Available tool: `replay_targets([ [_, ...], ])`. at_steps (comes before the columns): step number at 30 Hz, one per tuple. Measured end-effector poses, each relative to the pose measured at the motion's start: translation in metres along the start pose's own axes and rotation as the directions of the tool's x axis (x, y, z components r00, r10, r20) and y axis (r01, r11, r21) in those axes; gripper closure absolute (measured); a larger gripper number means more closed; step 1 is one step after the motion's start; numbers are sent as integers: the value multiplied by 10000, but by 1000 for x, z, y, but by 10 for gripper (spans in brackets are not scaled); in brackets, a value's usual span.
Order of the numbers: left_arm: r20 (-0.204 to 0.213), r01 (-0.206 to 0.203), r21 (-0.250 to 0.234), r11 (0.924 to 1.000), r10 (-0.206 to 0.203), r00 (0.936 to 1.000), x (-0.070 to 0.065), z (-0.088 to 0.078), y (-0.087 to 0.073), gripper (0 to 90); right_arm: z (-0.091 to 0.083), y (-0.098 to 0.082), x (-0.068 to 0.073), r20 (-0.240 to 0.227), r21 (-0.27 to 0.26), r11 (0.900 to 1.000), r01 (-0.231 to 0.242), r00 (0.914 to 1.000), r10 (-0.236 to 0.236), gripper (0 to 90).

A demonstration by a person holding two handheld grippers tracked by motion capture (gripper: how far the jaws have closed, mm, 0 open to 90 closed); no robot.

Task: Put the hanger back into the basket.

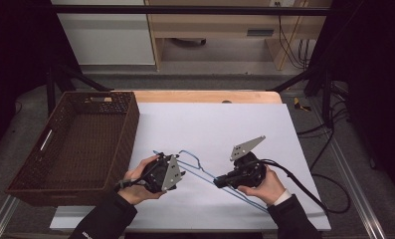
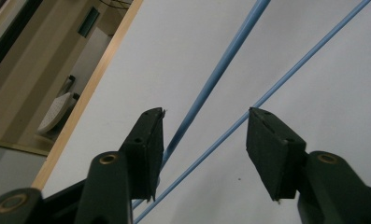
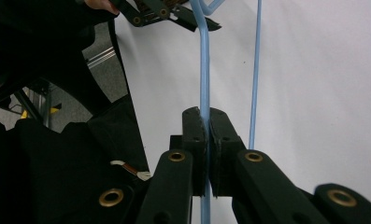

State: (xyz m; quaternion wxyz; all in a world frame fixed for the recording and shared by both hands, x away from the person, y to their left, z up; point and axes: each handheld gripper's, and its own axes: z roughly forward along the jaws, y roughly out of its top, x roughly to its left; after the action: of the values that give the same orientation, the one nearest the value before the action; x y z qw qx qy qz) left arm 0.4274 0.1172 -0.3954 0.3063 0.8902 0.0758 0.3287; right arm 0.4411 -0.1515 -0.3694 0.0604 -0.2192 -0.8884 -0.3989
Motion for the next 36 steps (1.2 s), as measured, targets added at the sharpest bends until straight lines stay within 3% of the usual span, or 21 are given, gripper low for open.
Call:
replay_targets([
  [8,-379,-638,-52,9980,635,9973,-5,8,4,633,4,-2,0,-72,97,9999,-40,10000,41,876],
  [12,-377,-1076,128,9941,1080,9934,-7,10,6,709,5,-4,-2,-185,52,9999,-98,9998,99,876],
  [16,-525,-1146,35,9934,1146,9920,-9,9,7,798,4,-5,-3,-213,42,9999,-150,9997,151,876],
  [22,-427,-1548,183,9878,1555,9869,-11,8,8,827,2,-5,-4,-168,61,9998,-178,9997,179,874],
  [23,-449,-1787,331,9834,1801,9826,-11,7,8,831,2,-5,-4,-118,69,9998,-167,9998,168,874],
  [25,-353,-1713,327,9847,1724,9844,-11,7,8,841,2,-5,-4,-23,15,9999,-160,9999,160,873],
  [30,-151,-1999,574,9781,2010,9795,-13,7,10,868,-2,-4,-5,341,-126,9998,-175,9993,179,870],
  [36,-140,-1810,643,9814,1823,9832,-14,4,13,871,-5,-4,-4,563,-306,9995,36,9984,-18,865],
])
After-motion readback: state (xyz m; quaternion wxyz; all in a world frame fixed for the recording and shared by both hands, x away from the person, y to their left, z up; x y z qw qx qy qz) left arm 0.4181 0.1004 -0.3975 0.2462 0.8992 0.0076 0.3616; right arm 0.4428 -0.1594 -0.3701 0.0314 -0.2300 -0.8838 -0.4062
